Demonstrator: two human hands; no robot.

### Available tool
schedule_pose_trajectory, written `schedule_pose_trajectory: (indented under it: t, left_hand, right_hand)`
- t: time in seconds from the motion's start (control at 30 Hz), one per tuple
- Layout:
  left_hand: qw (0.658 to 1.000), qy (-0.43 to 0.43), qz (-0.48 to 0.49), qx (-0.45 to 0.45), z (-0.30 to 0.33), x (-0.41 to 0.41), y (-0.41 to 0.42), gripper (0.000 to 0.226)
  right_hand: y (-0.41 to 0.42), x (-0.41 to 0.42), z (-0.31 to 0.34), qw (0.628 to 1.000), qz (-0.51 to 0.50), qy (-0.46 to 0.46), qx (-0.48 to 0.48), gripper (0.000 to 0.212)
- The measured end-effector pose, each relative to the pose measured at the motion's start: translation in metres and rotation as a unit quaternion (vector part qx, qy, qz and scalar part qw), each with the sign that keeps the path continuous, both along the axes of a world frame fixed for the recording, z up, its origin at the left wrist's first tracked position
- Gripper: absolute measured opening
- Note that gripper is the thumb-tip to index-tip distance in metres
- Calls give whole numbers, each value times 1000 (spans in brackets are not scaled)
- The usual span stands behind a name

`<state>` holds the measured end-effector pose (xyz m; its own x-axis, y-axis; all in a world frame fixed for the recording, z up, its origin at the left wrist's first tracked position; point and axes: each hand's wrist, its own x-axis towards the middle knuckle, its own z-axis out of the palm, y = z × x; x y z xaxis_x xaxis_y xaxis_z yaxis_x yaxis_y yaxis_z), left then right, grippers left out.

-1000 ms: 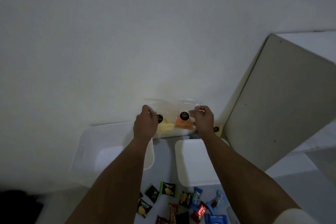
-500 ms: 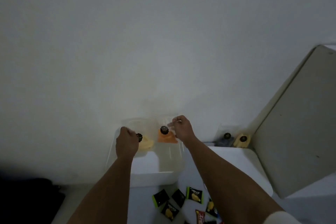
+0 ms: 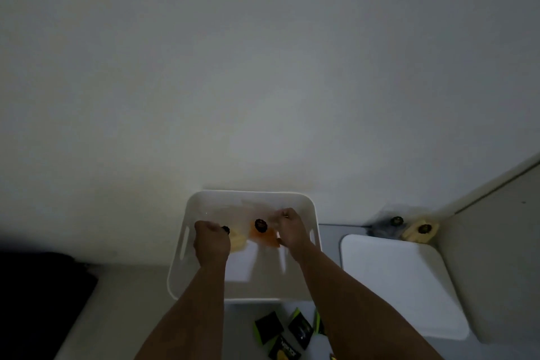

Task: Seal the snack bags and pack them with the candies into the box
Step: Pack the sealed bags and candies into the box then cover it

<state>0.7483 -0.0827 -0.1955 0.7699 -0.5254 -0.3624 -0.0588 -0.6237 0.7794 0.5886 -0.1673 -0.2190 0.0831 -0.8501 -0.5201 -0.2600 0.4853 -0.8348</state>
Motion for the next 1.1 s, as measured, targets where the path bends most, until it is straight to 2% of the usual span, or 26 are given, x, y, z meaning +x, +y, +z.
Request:
schedule_pose_trajectory:
  t: [0.13,0.27,0.3,0.33,0.43,0.47,0.57,0.63,0.67,0.77,0.83,0.9,1.03,1.1]
  left_hand:
    - [998,10,56,-14,-9,5,-11,24]
    - [996,32,83,-30,-11,2,-10,35]
    - [995,37,86,-35,-11,0,-8,42]
    - [995,39,88,-37,-10,-4,-7,49]
    - [993,29,104,-41,-1,-17,-3,57]
    - [993,28,110,-42,1,-20,-1,58]
    - [993,52,99,-24,9,-29,8,57]
    - [995,64,70,-6,16,-33,13,48]
    - [997,57,53,0,21,-35,15,42]
    - [999,-2,-43,15,40,-49,16,25]
    - [994,-30,-107,4,57,-70,13,23]
    - [989,-47,-136,-25,74,-97,4,26]
    - [979,-66,-181,-69,108,-162,-17,26]
    - [975,-58,-197,-87,120,-195,-27,25]
  right_hand:
    - [-3,12,-10,999,30,-22,18,31]
    - [5,24,3,999,21,-32,17,18]
    - [7,26,6,998,48,-13,29,11]
    - [10,29,12,996,82,10,45,15]
    - [14,35,18,979,134,90,127,76]
    - [16,35,22,976,135,103,137,89]
    - [19,32,37,975,124,112,146,104]
    - [22,25,52,976,123,114,137,99]
    - [23,20,61,976,134,121,125,88]
    - [29,-5,91,980,146,115,72,29]
    - [27,-26,109,983,144,103,36,12]
    - [25,-52,123,990,114,80,6,9]
    - [25,-116,147,999,-9,-45,-15,20]
    - [19,-156,150,997,-50,-35,-56,22]
